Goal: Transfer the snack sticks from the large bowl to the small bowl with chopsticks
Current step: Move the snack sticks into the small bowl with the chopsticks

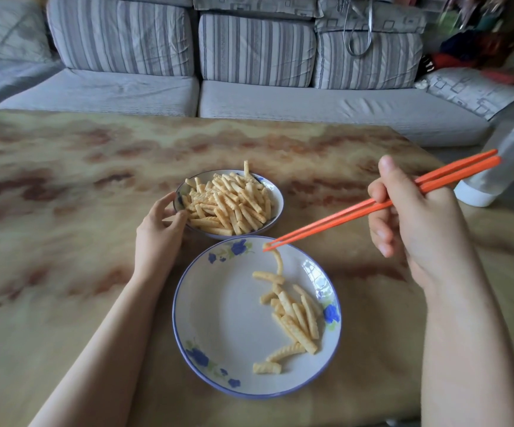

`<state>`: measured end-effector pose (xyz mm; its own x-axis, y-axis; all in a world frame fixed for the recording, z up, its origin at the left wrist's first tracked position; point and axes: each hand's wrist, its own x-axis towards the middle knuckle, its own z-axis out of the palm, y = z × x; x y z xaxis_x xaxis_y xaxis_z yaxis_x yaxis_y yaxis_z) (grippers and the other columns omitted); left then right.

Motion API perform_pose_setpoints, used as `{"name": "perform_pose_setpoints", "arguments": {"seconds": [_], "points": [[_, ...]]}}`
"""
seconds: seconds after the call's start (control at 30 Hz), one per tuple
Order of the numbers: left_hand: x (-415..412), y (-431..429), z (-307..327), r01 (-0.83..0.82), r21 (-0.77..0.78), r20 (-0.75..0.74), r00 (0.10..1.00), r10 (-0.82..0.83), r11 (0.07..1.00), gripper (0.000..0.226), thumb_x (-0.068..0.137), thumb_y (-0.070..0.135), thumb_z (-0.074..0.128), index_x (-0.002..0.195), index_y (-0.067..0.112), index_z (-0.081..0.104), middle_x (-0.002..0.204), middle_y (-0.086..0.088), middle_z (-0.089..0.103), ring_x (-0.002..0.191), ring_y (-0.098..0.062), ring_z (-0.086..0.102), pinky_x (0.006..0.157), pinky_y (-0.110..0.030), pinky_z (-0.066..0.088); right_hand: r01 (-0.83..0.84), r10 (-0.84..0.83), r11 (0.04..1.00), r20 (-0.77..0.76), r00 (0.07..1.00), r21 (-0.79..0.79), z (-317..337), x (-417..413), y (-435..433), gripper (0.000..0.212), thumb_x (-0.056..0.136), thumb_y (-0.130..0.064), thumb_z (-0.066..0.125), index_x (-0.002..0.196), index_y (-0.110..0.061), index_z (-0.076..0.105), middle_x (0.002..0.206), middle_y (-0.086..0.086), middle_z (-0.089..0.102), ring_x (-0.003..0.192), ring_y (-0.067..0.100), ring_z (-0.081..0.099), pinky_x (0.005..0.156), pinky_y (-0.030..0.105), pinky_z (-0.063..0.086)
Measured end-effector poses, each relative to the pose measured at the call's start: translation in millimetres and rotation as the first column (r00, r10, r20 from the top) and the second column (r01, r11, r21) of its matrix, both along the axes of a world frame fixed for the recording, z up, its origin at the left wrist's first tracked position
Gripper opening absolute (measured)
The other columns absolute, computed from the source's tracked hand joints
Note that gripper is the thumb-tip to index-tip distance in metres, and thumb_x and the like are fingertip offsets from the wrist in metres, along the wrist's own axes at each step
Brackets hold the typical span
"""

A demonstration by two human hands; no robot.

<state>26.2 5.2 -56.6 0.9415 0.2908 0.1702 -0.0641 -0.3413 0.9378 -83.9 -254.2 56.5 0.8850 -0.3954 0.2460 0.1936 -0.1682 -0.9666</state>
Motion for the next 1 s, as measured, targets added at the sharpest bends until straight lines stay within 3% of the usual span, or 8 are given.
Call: {"name": "perform_pose_setpoints", "arguments": {"seconds": [0.13,0.27,0.43,0.53,0.63,0.83,1.0], "points": [[-1.1,-0.2,1.3,0.002,0.002,0.001,1.0,-0.002,1.0,0.04,0.092,0.014,0.054,0.131,0.023,0.057,0.101,0.002,0.065,0.065,-0.003,0.059,0.053,0.0,0.039,0.042,-0.052,0.995,0.114,0.992,0.091,-3.2,8.4,10.6,0.043,0.099,-0.033,0.049,0.06,-0.015,0.046,0.04,-0.002,0.044,0.028,0.015,0.034,0.035,0.018,0.025],[-0.8,-0.2,1.6,-0.001,0.002,0.0,1.0,0.001,1.0,0.04,0.091,0.014,0.054,0.13,0.024,0.057,0.099,0.003,0.065,0.054,0.01,0.058,0.053,0.0,0.038,0.055,-0.088,0.98,0.17,0.982,0.189,-4.2,16.3,20.7,0.043,0.101,-0.029,0.046,0.06,-0.016,0.044,0.042,-0.005,0.048,0.029,0.012,0.034,0.034,0.02,0.025],[-2.3,-1.2,2.9,-0.006,0.01,-0.004,1.0,0.006,1.0,0.039,0.092,0.014,0.055,0.13,0.022,0.058,0.098,0.003,0.064,0.054,0.018,0.054,0.054,0.001,0.037,0.048,-0.11,0.953,0.195,0.975,0.299,-7.2,25.7,30.3,0.043,0.101,-0.028,0.045,0.061,-0.015,0.043,0.041,-0.007,0.046,0.03,0.011,0.033,0.034,0.021,0.025],[-1.8,-0.9,2.6,-0.003,0.008,-0.005,1.0,0.003,1.0,0.039,0.091,0.016,0.055,0.129,0.025,0.058,0.102,0.002,0.066,0.06,0.008,0.06,0.059,-0.003,0.041,0.067,-0.133,0.947,0.191,0.973,0.314,-13.0,32.8,34.9,0.043,0.101,-0.029,0.045,0.061,-0.014,0.043,0.04,-0.007,0.044,0.03,0.013,0.033,0.034,0.021,0.026],[-0.3,-0.3,1.0,0.003,-0.019,-0.009,1.0,-0.004,1.0,0.04,0.091,0.017,0.056,0.129,0.027,0.057,0.109,-0.001,0.068,0.075,-0.013,0.065,0.071,-0.019,0.045,0.065,-0.107,0.959,0.138,0.985,0.275,-24.2,41.1,36.8,0.043,0.101,-0.033,0.046,0.063,-0.014,0.046,0.037,-0.004,0.041,0.03,0.015,0.036,0.035,0.022,0.027],[0.4,0.1,-0.1,0.001,-0.004,-0.01,1.0,-0.001,1.0,0.04,0.091,0.016,0.056,0.13,0.027,0.057,0.105,0.001,0.067,0.07,-0.007,0.063,0.061,-0.007,0.043,0.056,-0.073,0.975,0.073,0.995,0.215,-31.8,44.7,36.4,0.044,0.1,-0.04,0.043,0.065,-0.014,0.05,0.036,0.0,0.045,0.029,0.018,0.039,0.038,0.025,0.028],[0.4,0.0,-0.1,0.01,-0.021,-0.007,1.0,-0.01,1.0,0.04,0.091,0.017,0.056,0.13,0.026,0.057,0.107,0.0,0.068,0.08,-0.019,0.066,0.073,-0.022,0.044,0.039,-0.069,0.963,0.105,0.992,0.267,-19.8,35.1,21.6,0.045,0.103,-0.039,0.035,0.068,-0.013,0.048,0.035,-0.001,0.043,0.026,0.016,0.035,0.035,0.018,0.023]]}}
